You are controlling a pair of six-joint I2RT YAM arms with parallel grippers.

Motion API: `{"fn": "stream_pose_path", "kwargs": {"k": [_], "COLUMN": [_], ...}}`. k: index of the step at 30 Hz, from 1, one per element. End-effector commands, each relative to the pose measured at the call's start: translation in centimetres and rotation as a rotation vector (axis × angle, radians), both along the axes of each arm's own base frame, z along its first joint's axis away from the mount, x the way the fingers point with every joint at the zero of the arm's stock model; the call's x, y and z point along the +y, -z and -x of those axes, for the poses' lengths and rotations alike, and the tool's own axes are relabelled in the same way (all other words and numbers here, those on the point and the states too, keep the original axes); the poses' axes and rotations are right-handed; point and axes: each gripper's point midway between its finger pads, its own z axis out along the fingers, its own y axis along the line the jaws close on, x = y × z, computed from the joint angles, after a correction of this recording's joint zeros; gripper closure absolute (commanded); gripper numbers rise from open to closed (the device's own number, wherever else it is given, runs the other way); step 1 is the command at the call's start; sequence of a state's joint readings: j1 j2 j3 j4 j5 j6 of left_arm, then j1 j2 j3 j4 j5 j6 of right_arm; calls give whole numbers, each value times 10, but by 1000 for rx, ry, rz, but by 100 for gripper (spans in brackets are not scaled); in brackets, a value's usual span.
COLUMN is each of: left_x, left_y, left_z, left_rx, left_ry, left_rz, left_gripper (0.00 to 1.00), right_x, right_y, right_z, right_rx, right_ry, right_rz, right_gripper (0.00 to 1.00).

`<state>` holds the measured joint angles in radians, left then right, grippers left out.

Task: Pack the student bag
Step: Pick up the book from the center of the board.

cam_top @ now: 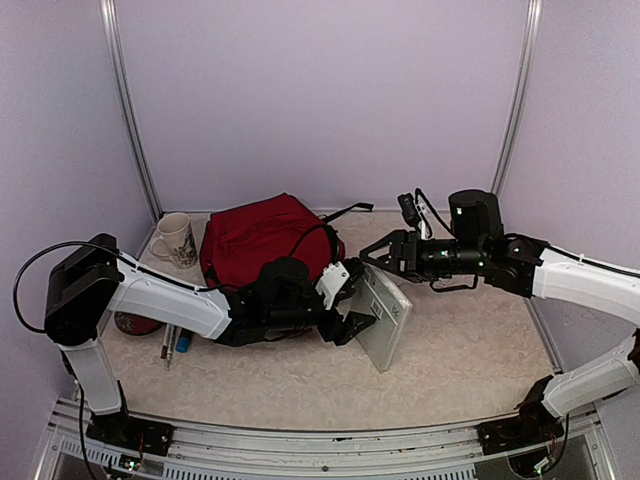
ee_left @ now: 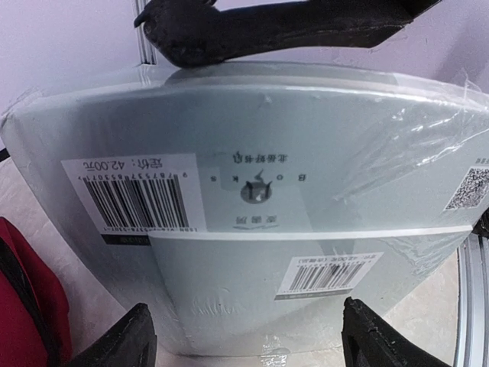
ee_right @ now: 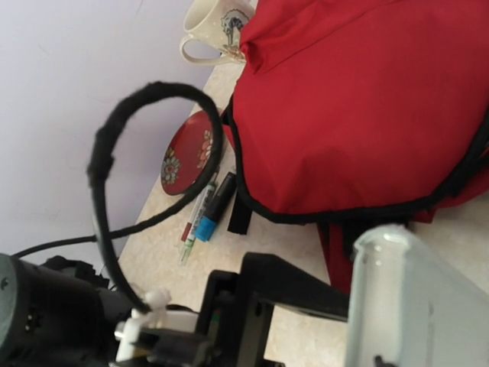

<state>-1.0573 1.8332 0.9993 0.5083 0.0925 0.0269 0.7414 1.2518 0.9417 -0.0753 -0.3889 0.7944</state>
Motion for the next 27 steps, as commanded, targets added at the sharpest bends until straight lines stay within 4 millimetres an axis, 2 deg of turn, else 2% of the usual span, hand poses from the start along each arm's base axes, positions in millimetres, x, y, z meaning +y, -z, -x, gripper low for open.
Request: {"fn": "stream_pose_path", "kwargs": {"k": [1,8,16,22,27], "left_x": [-2,7,17,21,23], "left_y": [-22,-32,-56,-61,-59], "left_z": [-2,-8,-14,-22,-28], "left_rx": [-41,-50,-62,-52,-54], "left_ry": [-5,-19,-9,-14,-28], "left_rz": [40,50,88,82,74], "left_gripper": [19,18,18,18,18], "right_x": [-2,2,5,5,6], "right_y": [57,44,33,32,8], "right_z": [20,18,16,13,12], "right_rx": [155,127,103,90,33], "right_ry": [-34,-41,-53,-52,-64], "right_rz": [134,116,107,121,101], "right_gripper": [30,30,30,30,29]}}
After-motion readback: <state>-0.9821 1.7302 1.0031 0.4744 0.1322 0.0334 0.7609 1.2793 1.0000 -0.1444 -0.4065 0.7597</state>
